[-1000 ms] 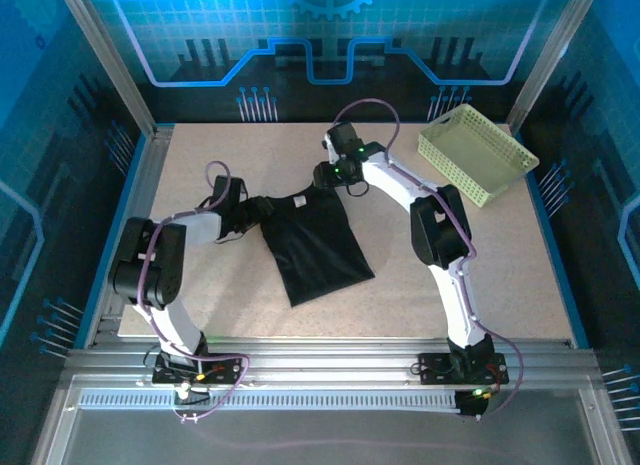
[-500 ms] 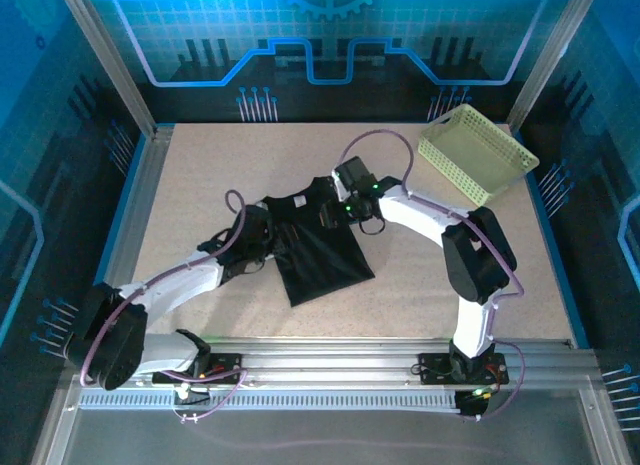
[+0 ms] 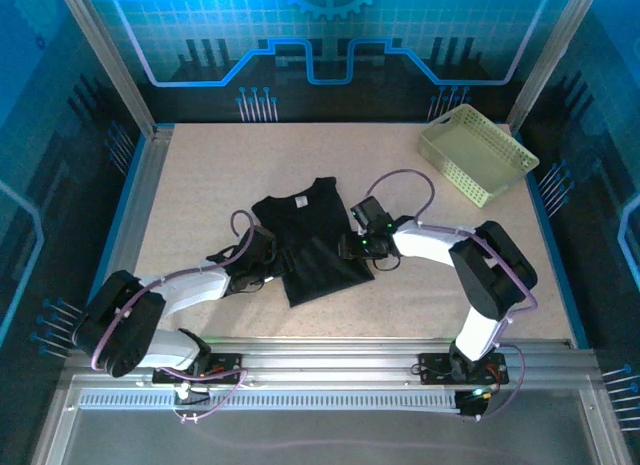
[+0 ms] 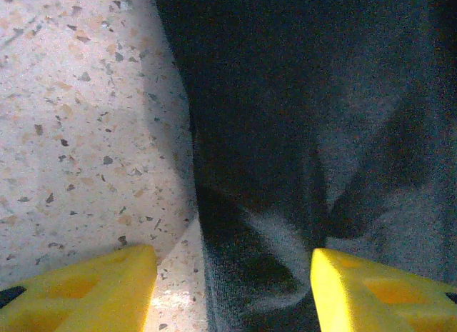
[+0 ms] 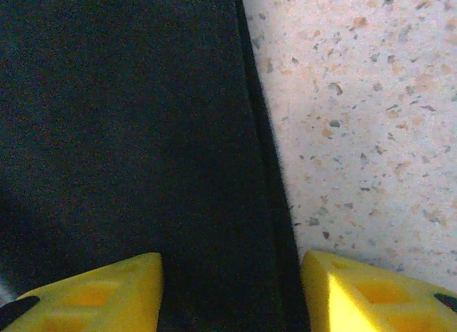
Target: Fold the inside-out t-shirt
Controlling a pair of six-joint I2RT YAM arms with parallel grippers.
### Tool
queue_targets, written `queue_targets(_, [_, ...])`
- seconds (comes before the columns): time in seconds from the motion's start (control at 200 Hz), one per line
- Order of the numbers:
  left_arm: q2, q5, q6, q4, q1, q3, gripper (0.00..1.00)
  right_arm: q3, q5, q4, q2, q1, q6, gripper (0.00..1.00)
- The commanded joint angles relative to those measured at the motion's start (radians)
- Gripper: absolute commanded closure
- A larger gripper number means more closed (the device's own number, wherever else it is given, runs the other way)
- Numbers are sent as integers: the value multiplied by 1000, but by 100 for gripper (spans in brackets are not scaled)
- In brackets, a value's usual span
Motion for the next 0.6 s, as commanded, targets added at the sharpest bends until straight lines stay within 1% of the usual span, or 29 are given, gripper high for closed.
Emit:
queue_targets(0.0, [-30,-13,81,-50,15,-22,40,-82,7,-33,-36,78,121,44])
queue_targets(0.07, [-46,-22,110,-80,25,-12,40,-78,18,-59,-58,121,133,45])
queue_targets(0.185, [-116,-65,133,-149,30,16,41,-51,45,-94,-134,133,104,44])
queue_targets(0.205, [-132,-62,134,-151,30,19,41,-50,60,-109,-145,132,87,44])
queue_targets(0.27, [-176,-32,120,-139,24,27,42,36,120,-168,-163,127,36,45])
queue_targets(0.34, [-195,21,90,-105,1,34,43,93,139,-201,-156,113,-5,47])
queue_targets(0.48, [-183,38,21,-61,-76,46,43,155,134,-201,-118,90,-56,46])
queue_targets(0.595, [-138,60,-36,17,-122,21,43,246,15,-159,-40,16,-112,46])
